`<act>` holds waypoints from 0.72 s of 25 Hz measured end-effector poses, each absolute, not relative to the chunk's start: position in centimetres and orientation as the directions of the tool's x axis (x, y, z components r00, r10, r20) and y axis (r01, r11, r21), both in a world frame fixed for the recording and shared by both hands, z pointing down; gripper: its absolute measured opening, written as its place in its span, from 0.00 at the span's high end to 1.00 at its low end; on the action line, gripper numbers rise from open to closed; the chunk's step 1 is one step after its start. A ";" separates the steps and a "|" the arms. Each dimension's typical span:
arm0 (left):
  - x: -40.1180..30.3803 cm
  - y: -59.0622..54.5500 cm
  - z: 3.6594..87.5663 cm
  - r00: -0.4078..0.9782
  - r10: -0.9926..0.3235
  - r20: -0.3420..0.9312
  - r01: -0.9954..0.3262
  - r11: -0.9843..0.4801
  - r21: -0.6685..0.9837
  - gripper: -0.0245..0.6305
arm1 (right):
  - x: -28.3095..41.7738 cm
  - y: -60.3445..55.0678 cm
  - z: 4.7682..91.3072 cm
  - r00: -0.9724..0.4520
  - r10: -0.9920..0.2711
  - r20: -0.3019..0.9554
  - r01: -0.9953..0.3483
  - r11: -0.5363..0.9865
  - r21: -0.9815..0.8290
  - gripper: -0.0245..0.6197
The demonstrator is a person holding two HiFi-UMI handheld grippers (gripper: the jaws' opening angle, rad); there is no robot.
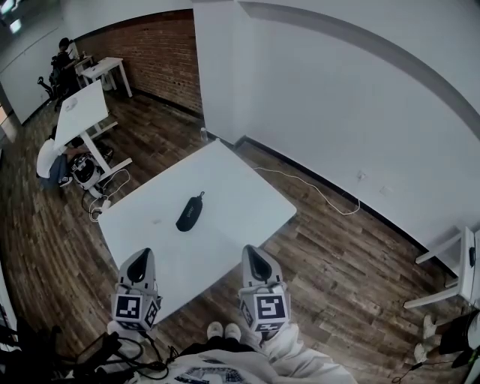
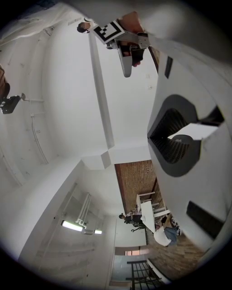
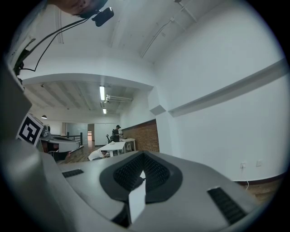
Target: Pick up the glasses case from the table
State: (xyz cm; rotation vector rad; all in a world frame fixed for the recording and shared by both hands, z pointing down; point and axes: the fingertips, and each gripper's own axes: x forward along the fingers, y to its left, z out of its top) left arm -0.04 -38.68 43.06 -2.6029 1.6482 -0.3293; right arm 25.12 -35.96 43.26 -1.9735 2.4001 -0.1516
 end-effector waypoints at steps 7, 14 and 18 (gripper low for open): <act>-2.1 -39.1 43.1 0.404 -0.906 0.130 -0.900 -0.418 -0.120 0.95 | 22.3 -39.4 44.7 -0.263 -0.959 0.103 -0.957 0.245 -0.157 0.94; -4.7 -39.9 43.3 0.385 -0.914 0.124 -0.911 -0.398 -0.107 0.95 | 18.3 -43.3 48.1 -0.367 -0.909 0.199 -0.900 0.293 -0.322 0.75; -6.1 -40.1 43.7 0.375 -0.918 0.129 -0.916 -0.389 -0.104 0.95 | 15.9 -46.7 52.1 -0.428 -0.863 0.269 -0.835 0.264 -0.482 0.62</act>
